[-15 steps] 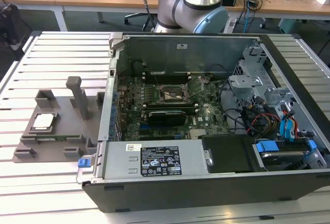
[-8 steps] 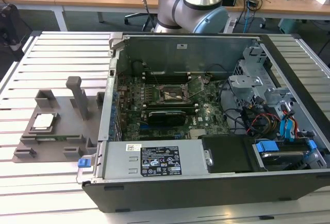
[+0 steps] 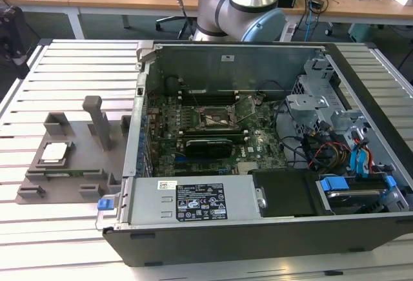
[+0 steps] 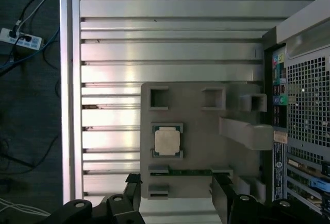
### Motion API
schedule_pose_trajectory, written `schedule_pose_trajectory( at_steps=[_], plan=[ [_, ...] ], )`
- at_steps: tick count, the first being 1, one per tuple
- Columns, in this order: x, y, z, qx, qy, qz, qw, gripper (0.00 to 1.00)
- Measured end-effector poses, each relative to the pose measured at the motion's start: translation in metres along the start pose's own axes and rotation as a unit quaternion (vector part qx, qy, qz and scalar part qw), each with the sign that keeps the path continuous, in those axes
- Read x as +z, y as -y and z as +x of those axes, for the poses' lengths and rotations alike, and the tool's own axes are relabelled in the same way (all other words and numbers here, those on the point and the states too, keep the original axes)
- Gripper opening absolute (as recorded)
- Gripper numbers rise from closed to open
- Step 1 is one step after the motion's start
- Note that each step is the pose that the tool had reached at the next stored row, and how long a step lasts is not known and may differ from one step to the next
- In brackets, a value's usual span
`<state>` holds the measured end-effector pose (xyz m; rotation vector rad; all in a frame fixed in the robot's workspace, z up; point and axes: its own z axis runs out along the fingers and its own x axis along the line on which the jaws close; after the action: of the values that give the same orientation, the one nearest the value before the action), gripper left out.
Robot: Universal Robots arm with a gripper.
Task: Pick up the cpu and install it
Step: 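Pick up the cpu and move it towards the insertion slot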
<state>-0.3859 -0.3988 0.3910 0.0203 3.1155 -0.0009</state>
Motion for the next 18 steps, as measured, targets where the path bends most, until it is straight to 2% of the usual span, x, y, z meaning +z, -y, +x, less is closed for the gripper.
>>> schedule_pose_trajectory(
  at_steps=[6, 18],
  plan=[
    [0.0077, 0.0, 0.0002, 0.0, 0.0, 0.0, 1.0, 0.66],
    [0.0161, 0.0, 0.0004, 0.0, -0.0001, 0.0, 1.0, 0.66]
  ],
)
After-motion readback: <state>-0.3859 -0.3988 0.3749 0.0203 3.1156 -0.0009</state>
